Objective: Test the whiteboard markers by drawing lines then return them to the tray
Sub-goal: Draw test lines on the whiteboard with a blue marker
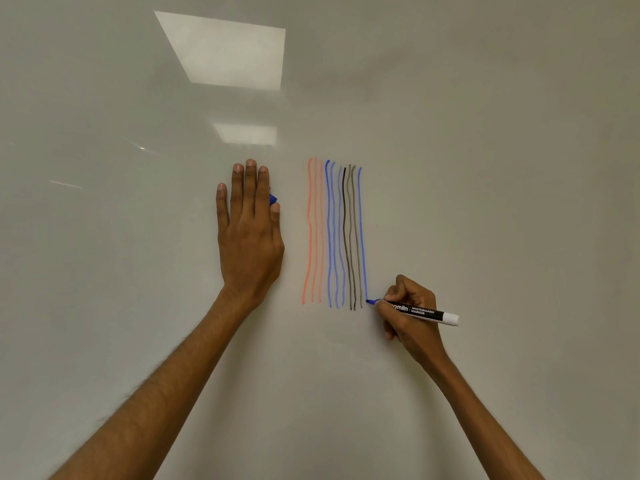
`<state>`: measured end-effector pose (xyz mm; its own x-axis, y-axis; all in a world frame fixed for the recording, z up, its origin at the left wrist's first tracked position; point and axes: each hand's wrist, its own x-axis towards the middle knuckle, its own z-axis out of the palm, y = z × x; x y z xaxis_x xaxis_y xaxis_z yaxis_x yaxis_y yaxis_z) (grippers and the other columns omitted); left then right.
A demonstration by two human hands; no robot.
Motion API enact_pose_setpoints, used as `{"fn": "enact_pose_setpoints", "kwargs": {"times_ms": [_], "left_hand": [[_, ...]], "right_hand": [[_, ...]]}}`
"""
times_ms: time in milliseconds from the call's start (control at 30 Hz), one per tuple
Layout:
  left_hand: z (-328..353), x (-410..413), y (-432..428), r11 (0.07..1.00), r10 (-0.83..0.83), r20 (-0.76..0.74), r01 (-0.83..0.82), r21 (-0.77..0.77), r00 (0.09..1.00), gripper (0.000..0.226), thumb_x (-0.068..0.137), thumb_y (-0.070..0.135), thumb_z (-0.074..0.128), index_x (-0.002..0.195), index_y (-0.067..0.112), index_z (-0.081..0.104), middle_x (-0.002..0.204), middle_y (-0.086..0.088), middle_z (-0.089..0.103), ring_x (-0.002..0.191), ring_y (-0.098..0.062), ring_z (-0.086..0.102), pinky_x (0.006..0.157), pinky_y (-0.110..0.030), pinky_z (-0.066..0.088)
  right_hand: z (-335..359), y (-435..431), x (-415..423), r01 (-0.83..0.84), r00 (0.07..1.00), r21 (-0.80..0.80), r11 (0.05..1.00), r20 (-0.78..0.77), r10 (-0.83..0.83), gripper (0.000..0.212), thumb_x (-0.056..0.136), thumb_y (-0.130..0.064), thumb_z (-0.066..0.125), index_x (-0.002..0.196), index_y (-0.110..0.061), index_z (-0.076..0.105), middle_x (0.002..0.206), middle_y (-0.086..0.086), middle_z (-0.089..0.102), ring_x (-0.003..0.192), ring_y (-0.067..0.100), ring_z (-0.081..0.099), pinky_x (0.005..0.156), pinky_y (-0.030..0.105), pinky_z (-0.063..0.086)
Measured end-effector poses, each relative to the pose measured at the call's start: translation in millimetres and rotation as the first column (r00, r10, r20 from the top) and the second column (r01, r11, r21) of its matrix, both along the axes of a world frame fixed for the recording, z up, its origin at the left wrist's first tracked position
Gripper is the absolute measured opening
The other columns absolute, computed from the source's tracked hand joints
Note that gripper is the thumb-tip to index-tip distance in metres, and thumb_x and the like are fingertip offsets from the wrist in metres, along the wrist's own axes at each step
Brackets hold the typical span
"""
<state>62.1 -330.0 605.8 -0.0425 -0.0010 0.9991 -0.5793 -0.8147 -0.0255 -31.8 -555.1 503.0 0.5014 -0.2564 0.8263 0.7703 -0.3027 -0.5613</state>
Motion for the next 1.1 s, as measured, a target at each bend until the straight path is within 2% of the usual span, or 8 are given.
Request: {"fn": "enact_pose_setpoints", "kwargs": {"times_ms": [200, 367, 500, 567, 700, 833, 900, 1100], "left_hand": [[-1.0, 0.3, 0.2, 1.0, 0.005, -0.008, -0.005, 0.002, 1.0, 0.051, 0.108, 0.024, 0.024, 0.156, 0.005, 0.02, 0.164, -0.012, 0.017, 0.152, -0.025, 0.011, 0.125, -0.044, 0.005], [-1.4, 0.0, -0.7, 1.0, 0.009, -0.005, -0.009, -0.001, 1.0, 0.051, 0.108, 0.024, 0.025, 0.156, 0.005, 0.02, 0.163, -0.012, 0.017, 0.152, -0.025, 0.011, 0.125, -0.043, 0.005], [-1.4, -0.2, -1.2, 1.0, 0.009, -0.01, -0.009, -0.003, 1.0, 0.051, 0.108, 0.022, 0.027, 0.156, 0.005, 0.02, 0.164, -0.012, 0.017, 0.152, -0.025, 0.011, 0.125, -0.044, 0.005], [-1.7, -0.4, -1.1, 1.0, 0.011, -0.013, -0.011, -0.001, 1.0, 0.051, 0.108, 0.022, 0.027, 0.156, 0.005, 0.02, 0.163, -0.012, 0.017, 0.152, -0.026, 0.011, 0.125, -0.045, 0.007], [-1.9, -0.8, -0.9, 1.0, 0.013, -0.015, -0.013, 0.003, 1.0, 0.051, 0.108, 0.022, 0.028, 0.155, 0.005, 0.02, 0.163, -0.012, 0.017, 0.152, -0.026, 0.011, 0.125, -0.045, 0.007], [-2.5, -0.9, -1.3, 1.0, 0.015, -0.018, -0.015, 0.003, 1.0, 0.052, 0.108, 0.022, 0.027, 0.156, 0.005, 0.02, 0.164, -0.012, 0.016, 0.152, -0.025, 0.01, 0.125, -0.044, 0.006], [-2.4, -0.7, -1.6, 1.0, 0.017, -0.023, -0.017, 0.003, 1.0, 0.052, 0.108, 0.023, 0.026, 0.156, 0.005, 0.019, 0.164, -0.012, 0.016, 0.153, -0.025, 0.01, 0.125, -0.045, 0.007], [-2.8, -1.0, -1.5, 1.0, 0.026, -0.026, -0.026, 0.007, 0.999, 0.052, 0.108, 0.024, 0.024, 0.155, 0.004, 0.02, 0.164, -0.012, 0.016, 0.153, -0.025, 0.01, 0.125, -0.045, 0.007]], "right_hand": [[-6.4, -1.4, 1.4, -0.01, 1.0, 0.005, 1.0, 0.004, 0.01, 0.033, 0.065, -0.025, 0.07, 0.065, -0.009, 0.041, 0.056, -0.001, 0.045, 0.04, 0.017, 0.042, 0.037, 0.022, 0.038], [-10.2, -3.4, 2.0, -0.015, 1.0, 0.024, 1.0, -0.006, 0.015, 0.035, 0.066, -0.026, 0.071, 0.064, -0.008, 0.041, 0.056, 0.003, 0.045, 0.04, 0.018, 0.041, 0.036, 0.023, 0.037], [-1.7, -2.5, 2.0, -0.016, 0.999, 0.125, 0.992, 0.037, 0.012, 0.032, 0.082, -0.006, 0.073, 0.068, -0.004, 0.044, 0.054, 0.016, 0.049, 0.035, 0.02, 0.046, 0.036, 0.02, 0.035], [12.8, -0.7, 1.2, -0.032, 0.998, 0.177, 0.984, 0.067, 0.02, 0.025, 0.088, -0.001, 0.07, 0.073, -0.003, 0.049, 0.061, 0.021, 0.057, 0.035, 0.02, 0.049, 0.036, 0.02, 0.035], [61.9, 5.8, -0.8, -0.065, 0.987, 0.227, 0.972, 0.158, 0.029, 0.013, 0.091, -0.005, 0.067, 0.085, -0.002, 0.056, 0.074, 0.01, 0.067, 0.04, 0.016, 0.052, 0.036, 0.021, 0.036], [114.7, 12.2, -0.1, -0.059, 0.975, 0.194, 0.979, 0.221, 0.015, 0.014, 0.091, -0.01, 0.07, 0.084, -0.01, 0.058, 0.077, 0.007, 0.07, 0.042, 0.014, 0.053, 0.038, 0.02, 0.036], [134.8, 16.3, 3.3, -0.063, 0.974, 0.201, 0.977, 0.227, 0.016, 0.013, 0.091, -0.011, 0.071, 0.087, -0.008, 0.059, 0.076, 0.005, 0.07, 0.043, 0.013, 0.054, 0.038, 0.021, 0.037], [148.4, 18.8, 12.1, -0.095, 0.972, 0.299, 0.95, 0.236, 0.023, 0.013, 0.089, -0.009, 0.072, 0.084, -0.006, 0.06, 0.073, 0.005, 0.071, 0.043, 0.014, 0.055, 0.041, 0.022, 0.041]]}}
